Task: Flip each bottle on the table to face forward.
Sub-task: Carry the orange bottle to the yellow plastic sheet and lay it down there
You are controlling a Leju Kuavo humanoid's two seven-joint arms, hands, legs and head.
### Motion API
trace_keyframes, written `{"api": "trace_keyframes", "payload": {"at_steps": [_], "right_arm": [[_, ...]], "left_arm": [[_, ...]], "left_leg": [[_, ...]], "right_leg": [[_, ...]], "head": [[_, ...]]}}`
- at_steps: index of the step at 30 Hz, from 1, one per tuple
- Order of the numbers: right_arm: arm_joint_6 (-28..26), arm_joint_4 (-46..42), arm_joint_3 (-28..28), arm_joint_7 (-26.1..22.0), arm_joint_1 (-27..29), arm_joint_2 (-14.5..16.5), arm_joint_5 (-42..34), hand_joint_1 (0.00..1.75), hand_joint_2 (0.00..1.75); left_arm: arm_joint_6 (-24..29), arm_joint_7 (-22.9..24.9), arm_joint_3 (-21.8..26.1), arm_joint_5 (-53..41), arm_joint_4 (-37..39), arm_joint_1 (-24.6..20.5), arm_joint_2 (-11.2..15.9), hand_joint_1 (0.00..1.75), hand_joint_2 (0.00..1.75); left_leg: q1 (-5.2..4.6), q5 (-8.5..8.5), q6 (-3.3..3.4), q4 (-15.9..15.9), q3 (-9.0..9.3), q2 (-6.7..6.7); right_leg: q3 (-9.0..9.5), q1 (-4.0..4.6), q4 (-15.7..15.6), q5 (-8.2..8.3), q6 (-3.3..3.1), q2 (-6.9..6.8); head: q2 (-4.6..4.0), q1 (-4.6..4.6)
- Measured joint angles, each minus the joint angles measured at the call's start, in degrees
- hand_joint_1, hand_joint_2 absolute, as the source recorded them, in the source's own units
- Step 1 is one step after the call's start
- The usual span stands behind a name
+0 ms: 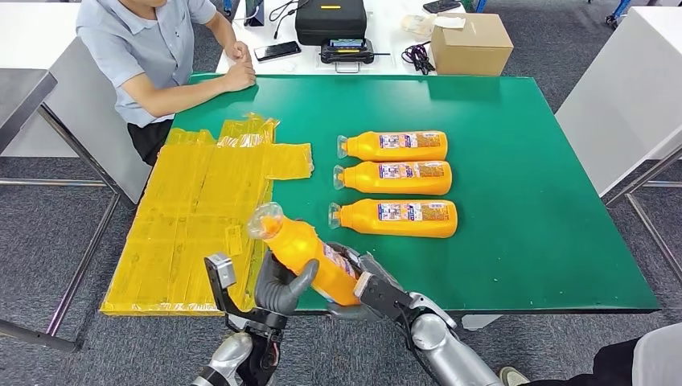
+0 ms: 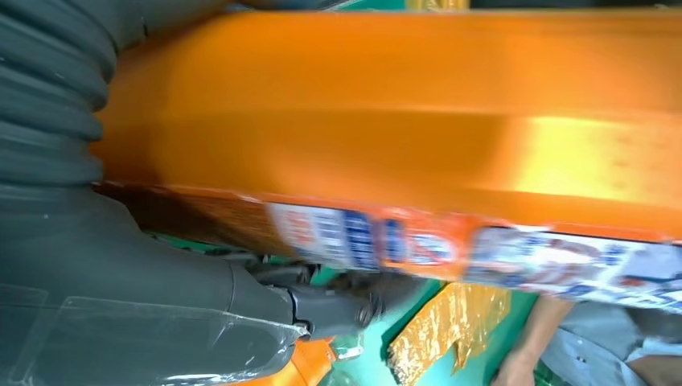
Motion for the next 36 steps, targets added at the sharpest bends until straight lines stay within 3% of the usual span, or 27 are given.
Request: {"api": "trace_keyframes", "payload": {"at_steps": [10,13,18,21,26,32,36], "right_arm": [[-0.39,-1.07,-0.1,0.78,0.6,0.46,-1.37,0.0,1.75],[-1.78,-1.49,-0.89,0.95,2.08,0.35,-1.5,0.0,1.75],[-5.54,-2.7,-4.09,0.69,5.94,-0.02,0.25,0.0,1.75],[-6.67,-3.22,-5.97,0.43,7.54,-0.04,1.3,0.0,1.75],[-8.28,-3.56,-7.96,-0.06,8.3,0.42,3.85,0.0,1.75],[-11.31,-3.79,-9.23,-0.21,8.25,1.77,5.63,0.0,1.75],[-11.37,-3.75,-9.57,-0.29,8.0,2.43,5.85,0.0,1.75]], "left_arm": [[2.2,0.03,-0.97,-1.63,0.7,-0.24,-0.29,1.75,1.75],[6.84,-0.7,-0.85,-5.23,-0.4,0.09,-0.13,1.75,1.75],[22.79,-3.79,-0.64,-23.53,-3.87,0.86,0.72,1.75,1.75],[28.38,-4.0,-0.32,-32.7,-6.78,1.66,1.25,1.75,1.75],[32.95,-5.69,3.26,-51.55,-11.8,3.18,1.12,1.75,1.75],[33.61,-10.26,14.53,-73.7,-16.58,4.94,-2.49,1.75,1.75],[33.62,-10.5,21.37,-86.48,-19.25,5.49,-4.53,1.75,1.75]], "left_leg": [[0.0,0.0,0.0,0.01,0.0,0.0],[0.0,0.0,0.0,0.01,-0.01,0.0],[0.0,-0.01,0.0,0.01,-0.05,-0.01],[0.0,-0.02,0.0,0.0,-0.07,-0.01],[0.0,-0.01,0.0,0.0,-0.06,0.0],[0.01,0.0,0.0,0.0,-0.04,0.02],[0.01,0.0,-0.01,0.0,-0.05,0.01]], "right_leg": [[-0.01,0.0,0.0,0.0,0.0,0.0],[-0.02,0.0,0.0,0.0,0.0,0.0],[-0.03,0.0,0.0,-0.01,0.0,-0.01],[-0.04,0.0,0.0,-0.01,0.0,0.0],[-0.04,0.0,0.0,-0.01,0.0,0.0],[-0.03,0.0,0.01,-0.01,0.0,0.01],[-0.04,0.0,0.01,-0.01,0.0,0.01]], "head": [[0.0,-0.01],[0.0,0.0],[0.0,0.0],[0.0,0.0],[0.0,-0.01],[0.0,0.0],[0.0,0.0]]}}
